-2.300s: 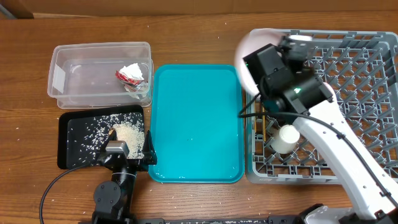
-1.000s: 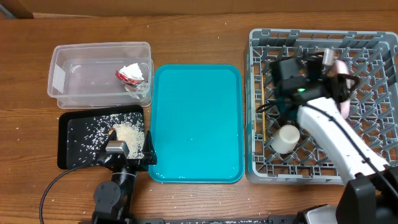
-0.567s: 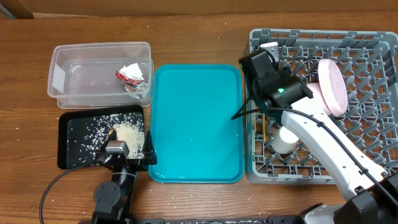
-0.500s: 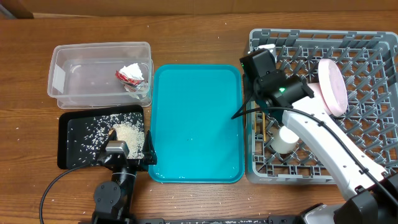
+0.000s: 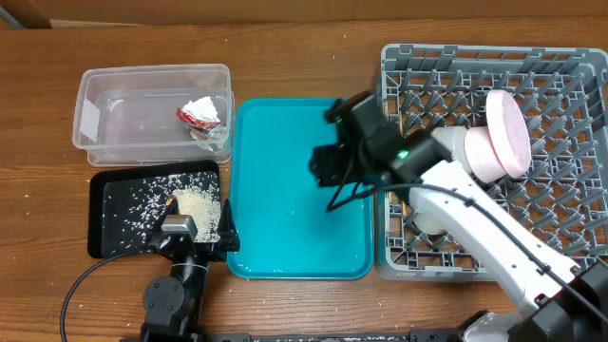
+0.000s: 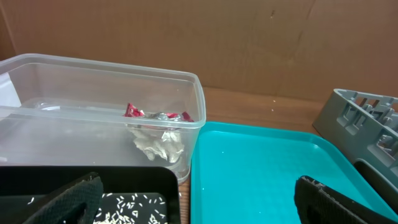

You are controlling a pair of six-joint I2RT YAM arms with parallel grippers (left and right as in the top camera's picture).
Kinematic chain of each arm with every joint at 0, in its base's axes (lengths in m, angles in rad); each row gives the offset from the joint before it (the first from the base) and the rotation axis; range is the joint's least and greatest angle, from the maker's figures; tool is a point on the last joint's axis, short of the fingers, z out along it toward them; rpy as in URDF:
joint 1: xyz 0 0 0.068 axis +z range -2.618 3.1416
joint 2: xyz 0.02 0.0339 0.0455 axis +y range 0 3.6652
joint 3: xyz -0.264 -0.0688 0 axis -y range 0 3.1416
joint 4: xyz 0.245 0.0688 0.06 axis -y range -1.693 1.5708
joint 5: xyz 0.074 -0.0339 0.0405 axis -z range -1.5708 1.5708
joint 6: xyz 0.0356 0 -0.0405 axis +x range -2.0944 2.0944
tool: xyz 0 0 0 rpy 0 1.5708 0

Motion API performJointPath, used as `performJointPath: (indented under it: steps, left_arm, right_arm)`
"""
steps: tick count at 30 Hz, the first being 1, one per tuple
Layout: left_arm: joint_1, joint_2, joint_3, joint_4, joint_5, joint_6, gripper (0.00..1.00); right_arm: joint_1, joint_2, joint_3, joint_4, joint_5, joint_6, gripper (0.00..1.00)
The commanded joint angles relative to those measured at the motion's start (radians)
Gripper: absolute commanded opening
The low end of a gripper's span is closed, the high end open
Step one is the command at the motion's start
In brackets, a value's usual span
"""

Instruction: Sort waste into correct bins and load items into the dishwasher

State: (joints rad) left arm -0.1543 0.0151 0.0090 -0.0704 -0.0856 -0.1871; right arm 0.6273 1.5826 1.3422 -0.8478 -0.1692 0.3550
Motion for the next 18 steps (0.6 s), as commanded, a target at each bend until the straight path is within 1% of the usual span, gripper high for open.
performJointPath:
  steps: [1, 4, 5, 6, 7, 8, 10, 12, 14, 18]
  left_arm:
    - [0.008, -0.010, -0.004, 0.003, 0.002, -0.011, 1.00]
    - [0.008, -0.010, -0.004, 0.003, 0.002, -0.011, 1.00]
    - [0.008, -0.010, -0.004, 0.003, 0.002, -0.011, 1.00]
    - [0.008, -0.011, -0.004, 0.003, 0.002, -0.011, 1.00]
    - [0.008, -0.010, -0.004, 0.003, 0.002, -0.011, 1.00]
    - [0.008, -0.010, -0.004, 0.003, 0.002, -0.011, 1.00]
    - [0.008, -0.010, -0.004, 0.003, 0.002, -0.011, 1.00]
    - [0.008, -0.011, -0.004, 0.003, 0.002, -0.011, 1.00]
    - [0.008, -0.010, -0.004, 0.003, 0.001, -0.011, 1.00]
    - [0.008, -0.011, -0.004, 0.003, 0.002, -0.011, 1.00]
  right_arm:
    - [0.041, -0.023, 0.010, 0.008, -0.005, 0.005, 0.61]
    - [0.052, -0.058, 0.037, 0.009, -0.005, -0.021, 0.62]
    - [0.052, -0.079, 0.053, 0.008, -0.005, -0.035, 0.67]
    - [0.052, -0.098, 0.069, 0.008, -0.005, -0.041, 0.73]
    - [0.052, -0.120, 0.083, 0.008, -0.010, -0.040, 0.91]
    - [0.052, -0.142, 0.096, 0.007, -0.022, -0.040, 1.00]
    - [0.052, -0.190, 0.113, 0.000, -0.026, -0.041, 1.00]
    - [0.050, -0.231, 0.113, 0.002, 0.009, -0.048, 1.00]
    - [0.035, -0.284, 0.113, -0.034, 0.083, -0.048, 1.00]
    - [-0.024, -0.403, 0.113, -0.140, 0.164, -0.048, 1.00]
